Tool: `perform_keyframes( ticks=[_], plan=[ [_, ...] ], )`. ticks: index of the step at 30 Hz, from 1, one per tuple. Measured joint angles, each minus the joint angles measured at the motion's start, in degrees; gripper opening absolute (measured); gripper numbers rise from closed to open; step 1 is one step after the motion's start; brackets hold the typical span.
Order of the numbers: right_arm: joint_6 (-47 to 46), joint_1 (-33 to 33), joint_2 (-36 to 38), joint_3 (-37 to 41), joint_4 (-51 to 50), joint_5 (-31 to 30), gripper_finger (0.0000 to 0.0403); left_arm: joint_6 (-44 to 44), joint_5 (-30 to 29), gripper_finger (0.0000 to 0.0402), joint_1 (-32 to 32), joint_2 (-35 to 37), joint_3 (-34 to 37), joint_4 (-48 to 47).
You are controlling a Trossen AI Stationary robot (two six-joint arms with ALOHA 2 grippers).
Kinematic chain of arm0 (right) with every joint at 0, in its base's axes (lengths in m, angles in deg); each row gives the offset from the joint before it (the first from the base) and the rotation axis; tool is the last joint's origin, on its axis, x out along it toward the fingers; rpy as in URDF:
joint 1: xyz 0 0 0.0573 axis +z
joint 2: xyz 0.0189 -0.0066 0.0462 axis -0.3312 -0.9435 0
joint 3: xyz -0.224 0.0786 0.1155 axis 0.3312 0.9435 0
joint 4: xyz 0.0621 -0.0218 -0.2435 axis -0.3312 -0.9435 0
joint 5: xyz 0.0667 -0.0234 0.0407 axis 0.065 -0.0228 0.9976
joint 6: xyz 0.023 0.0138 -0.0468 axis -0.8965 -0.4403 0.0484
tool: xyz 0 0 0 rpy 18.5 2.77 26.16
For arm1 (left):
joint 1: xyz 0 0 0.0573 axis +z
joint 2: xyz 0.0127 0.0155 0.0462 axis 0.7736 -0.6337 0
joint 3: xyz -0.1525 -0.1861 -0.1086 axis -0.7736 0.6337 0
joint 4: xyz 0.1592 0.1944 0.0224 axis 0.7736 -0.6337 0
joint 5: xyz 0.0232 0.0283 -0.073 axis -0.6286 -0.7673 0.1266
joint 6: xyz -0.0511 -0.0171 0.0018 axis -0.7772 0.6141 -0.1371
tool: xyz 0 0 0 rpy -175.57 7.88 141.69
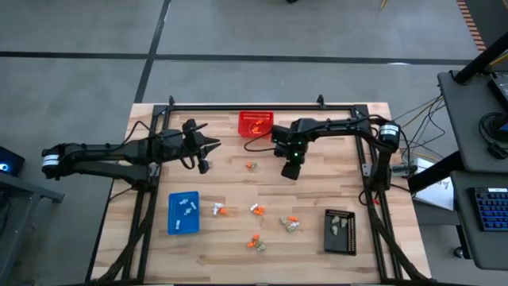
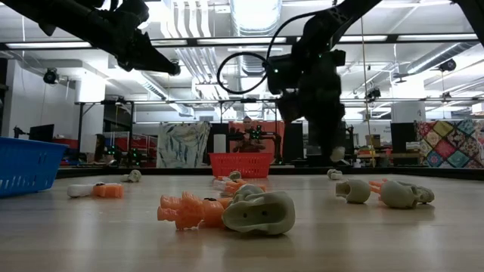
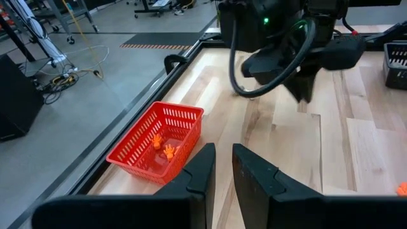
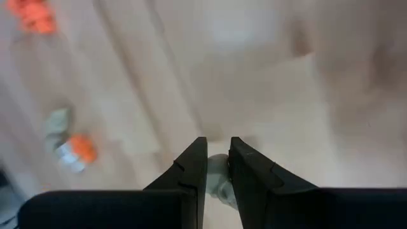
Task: Sort Halloween decoration
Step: Put the gray skull toy into the black bin
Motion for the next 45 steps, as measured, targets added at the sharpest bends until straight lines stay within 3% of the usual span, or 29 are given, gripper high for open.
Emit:
perform_keyframes(
  ticks=[11, 15, 20, 24, 31, 39, 45],
  plan=[
    [-3.18, 2.9, 3.01, 0.0, -6.26, 1.43, 0.0053, 0.48, -0.04, 0.0036, 0.01, 0.02, 0.0, -0.03],
    [-4.88, 4.74, 4.41, 0.0, -12.9, 2.93, 0.0053, 0.47, -0.04, 0.0036, 0.01, 0.02, 0.0, -0.13],
    [-12.1, 9.7, 8.44, 0.0, -20.14, 4.56, 0.0053, 0.46, -0.1, 0.0036, 0.01, 0.02, 0.0, -0.12],
    [-21.07, 15.99, 13.15, 1.1, -20.32, 4.71, 0.0053, 0.47, -0.24, 0.0036, 0.02, 0.02, 0.0, -0.01],
    [-39.76, 29.03, 20.44, 6.65, -14.39, 4.46, 0.0053, 0.46, -0.22, 0.0036, 0.0, 0.02, 0.0, 0.01],
    [-61.4, 43.85, 23.92, 17.63, 3.04, 3.83, 0.0053, -0.28, -0.22, 0.0036, 0.0, 0.02, 0.0, 0.03],
    [-66.74, 52.22, 23.74, 22.47, 9.49, -0.45, 0.0053, -0.81, -0.2, 0.0036, 0.02, 0.02, 0.0, 0.06]
  ],
)
